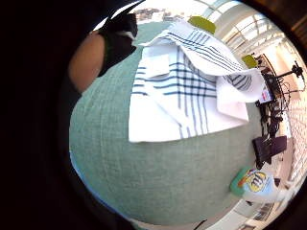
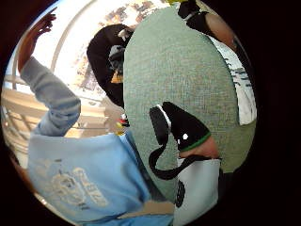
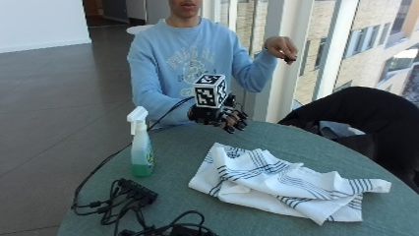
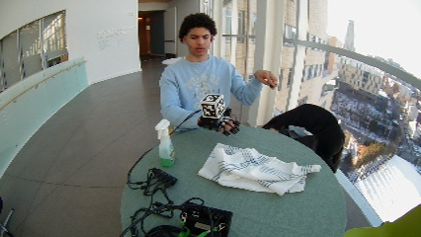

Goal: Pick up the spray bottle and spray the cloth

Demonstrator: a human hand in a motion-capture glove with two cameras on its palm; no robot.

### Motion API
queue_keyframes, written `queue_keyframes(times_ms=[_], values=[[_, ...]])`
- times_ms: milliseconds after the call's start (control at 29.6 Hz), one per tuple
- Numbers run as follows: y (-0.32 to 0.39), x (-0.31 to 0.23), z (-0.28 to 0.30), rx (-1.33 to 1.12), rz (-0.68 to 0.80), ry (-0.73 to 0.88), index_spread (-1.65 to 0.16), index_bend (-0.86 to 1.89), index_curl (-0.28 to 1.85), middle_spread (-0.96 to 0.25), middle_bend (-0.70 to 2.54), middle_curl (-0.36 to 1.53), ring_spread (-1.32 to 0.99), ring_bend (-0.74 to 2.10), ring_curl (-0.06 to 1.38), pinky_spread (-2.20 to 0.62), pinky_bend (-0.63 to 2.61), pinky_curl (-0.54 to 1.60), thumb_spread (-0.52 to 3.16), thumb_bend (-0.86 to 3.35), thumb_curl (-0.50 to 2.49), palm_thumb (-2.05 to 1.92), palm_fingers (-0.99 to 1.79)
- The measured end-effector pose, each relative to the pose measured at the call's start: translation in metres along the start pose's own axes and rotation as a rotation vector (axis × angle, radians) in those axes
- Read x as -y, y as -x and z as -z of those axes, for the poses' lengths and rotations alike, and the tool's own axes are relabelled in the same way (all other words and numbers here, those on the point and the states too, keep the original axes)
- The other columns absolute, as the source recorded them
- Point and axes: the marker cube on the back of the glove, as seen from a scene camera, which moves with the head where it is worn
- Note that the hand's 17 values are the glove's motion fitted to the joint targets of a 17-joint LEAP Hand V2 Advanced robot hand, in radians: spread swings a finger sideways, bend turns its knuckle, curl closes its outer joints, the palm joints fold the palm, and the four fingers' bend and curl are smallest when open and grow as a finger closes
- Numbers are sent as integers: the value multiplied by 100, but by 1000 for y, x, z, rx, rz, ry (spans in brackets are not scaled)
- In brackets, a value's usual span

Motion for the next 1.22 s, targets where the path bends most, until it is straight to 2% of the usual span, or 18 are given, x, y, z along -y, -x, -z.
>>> queue_keyframes(times_ms=[203,439,1216], values=[[-3,0,2,-5,-12,9,-31,24,18,-6,31,16,-1,26,13,16,31,15,69,29,12,50,59],[-5,1,6,1,-22,-11,-37,20,23,-7,30,21,-1,24,17,20,29,19,91,25,16,53,57],[-13,-10,10,-9,-55,17,-42,16,29,-8,25,31,-1,19,22,23,23,27,110,11,23,60,56]])
